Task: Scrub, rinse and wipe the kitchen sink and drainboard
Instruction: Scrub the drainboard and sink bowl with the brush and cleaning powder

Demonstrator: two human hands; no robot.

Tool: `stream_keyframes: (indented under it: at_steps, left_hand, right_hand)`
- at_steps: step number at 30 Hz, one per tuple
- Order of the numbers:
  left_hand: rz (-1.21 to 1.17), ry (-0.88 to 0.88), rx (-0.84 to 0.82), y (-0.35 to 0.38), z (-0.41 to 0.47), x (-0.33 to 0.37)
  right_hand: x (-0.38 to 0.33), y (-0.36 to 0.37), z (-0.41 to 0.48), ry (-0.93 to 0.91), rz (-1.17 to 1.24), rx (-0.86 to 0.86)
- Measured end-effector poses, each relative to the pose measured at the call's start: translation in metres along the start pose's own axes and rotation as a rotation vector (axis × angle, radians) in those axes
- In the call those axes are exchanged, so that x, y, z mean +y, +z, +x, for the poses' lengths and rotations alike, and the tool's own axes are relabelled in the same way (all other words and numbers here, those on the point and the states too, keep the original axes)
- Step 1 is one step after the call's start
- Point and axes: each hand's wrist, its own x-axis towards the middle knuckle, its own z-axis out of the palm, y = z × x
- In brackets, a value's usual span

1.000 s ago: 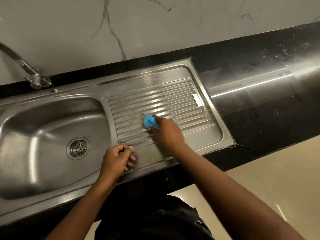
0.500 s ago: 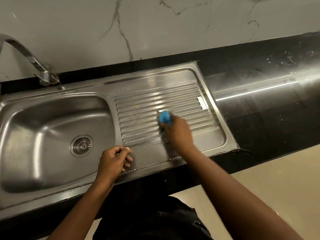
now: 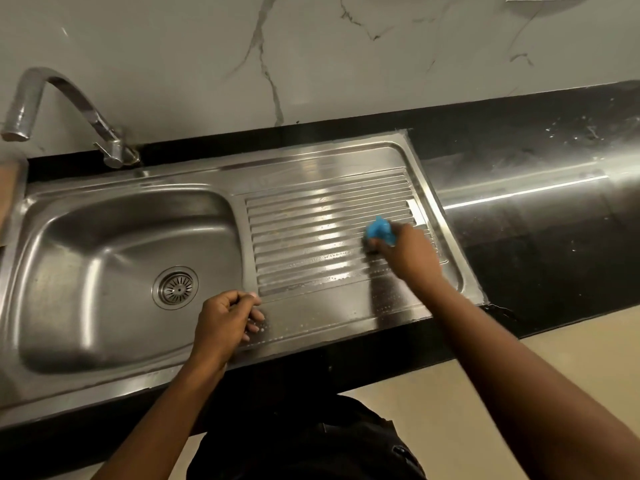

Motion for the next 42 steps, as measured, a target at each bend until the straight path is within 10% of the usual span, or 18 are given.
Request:
stream_keyframes:
  at_steps: [6, 17, 33, 42]
  left_hand:
    - [-0.007, -0.004, -0.011, -0.008, 0.001, -0.002]
    - [0.039, -0.012, 0.037, -0.031, -0.004, -0.007]
    - [0.001, 0.0, 0.027, -0.036, 0.009, -0.005]
    - [-0.011, -0.021, 0.056, -0.037, 0.008, -0.007]
  right_hand:
    - [0.007, -0.003, 0.008, 0.097, 0.013, 0.092]
    - [-0.177, 0.136, -0.047, -0.316, -0.136, -0.169]
    - [-0.004, 0.004, 0.01, 0.069, 0.012, 0.074]
    - [-0.121, 0.094, -0.034, -0.141, 0.084, -0.107]
